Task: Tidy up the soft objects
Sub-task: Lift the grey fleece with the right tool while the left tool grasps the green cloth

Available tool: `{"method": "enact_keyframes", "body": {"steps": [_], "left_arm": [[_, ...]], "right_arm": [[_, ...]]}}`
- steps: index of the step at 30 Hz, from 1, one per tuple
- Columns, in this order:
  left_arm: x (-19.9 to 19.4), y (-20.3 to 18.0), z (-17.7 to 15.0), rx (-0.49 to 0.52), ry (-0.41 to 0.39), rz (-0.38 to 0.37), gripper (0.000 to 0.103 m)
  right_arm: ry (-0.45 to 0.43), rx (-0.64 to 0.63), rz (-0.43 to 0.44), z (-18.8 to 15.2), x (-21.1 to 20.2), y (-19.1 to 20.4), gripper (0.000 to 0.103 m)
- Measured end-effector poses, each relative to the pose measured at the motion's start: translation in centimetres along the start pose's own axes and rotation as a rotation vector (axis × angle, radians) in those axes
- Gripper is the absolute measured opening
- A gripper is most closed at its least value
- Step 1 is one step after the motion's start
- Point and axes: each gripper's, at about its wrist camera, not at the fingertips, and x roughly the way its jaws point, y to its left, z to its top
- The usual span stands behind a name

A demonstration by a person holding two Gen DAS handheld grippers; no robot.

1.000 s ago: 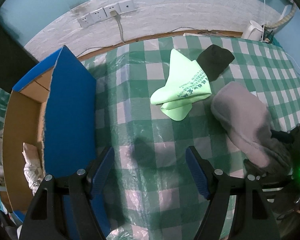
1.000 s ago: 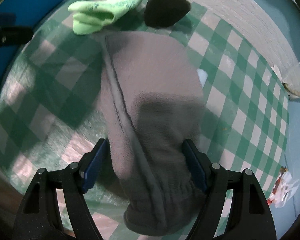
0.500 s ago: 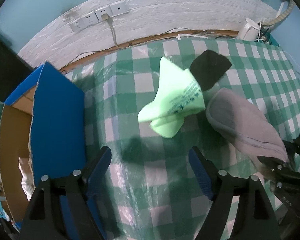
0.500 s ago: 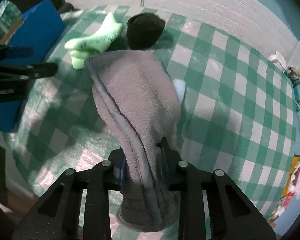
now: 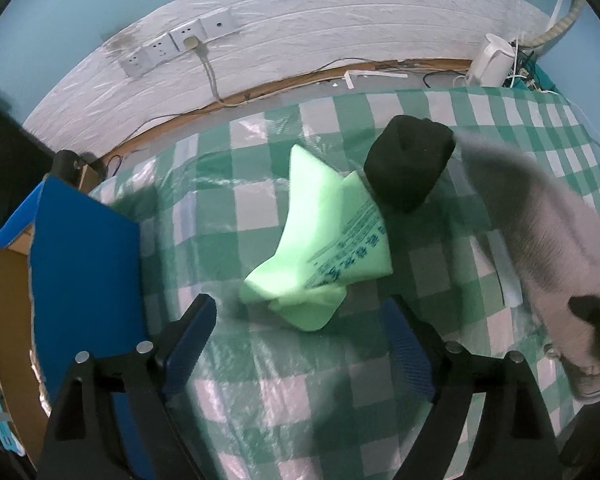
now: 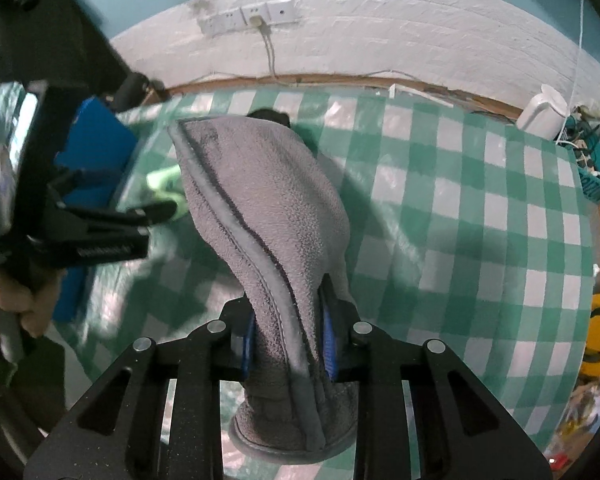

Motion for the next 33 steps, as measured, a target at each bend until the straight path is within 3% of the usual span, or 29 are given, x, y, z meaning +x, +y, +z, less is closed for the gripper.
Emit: {"method": "enact_keyframes", "body": {"steps": [13,15,19,22,24,27,33], "left_arm": [[3.9,-1.2,2.5,-0.014,0.036,0.021,0.087],[4.3,-1.3,2.5,-0.012,0.034,0.02,0.075],[4.4,-1.6,2.1,0.009,0.023,0.033,0.06],[4.1,-1.6,1.9,0.012,0.015,0.022,0.044],[3.9,-1.6,1.7,0.013,0.013,0.021,0.028],[3.7,-1.4,1.4,0.008,0.011,0.015,0.013],[2.6,-1.0,1.1,0.004,-0.001,0.005,0.011]], "right_arm": [[-0.026,0.072,-0.001,2.4,0.5,-1.9,0.024],[-0.024,0.082,0.0,2.3,0.5,-2.1,0.024],[-0.02,0.082,0.002,2.1,0.3,-2.0,0.024],[-0.021,0.08,0.004,2.2,0.4,-1.8,0.024],[-0.024,0.074,0.002,2.3,0.3,-1.5,0.024],[-0.026,0.068,0.0,2.3,0.3,-1.4,0.024],[-0.033,0.063,-0.006,2.4,-0.1,-1.0,0.024]]}}
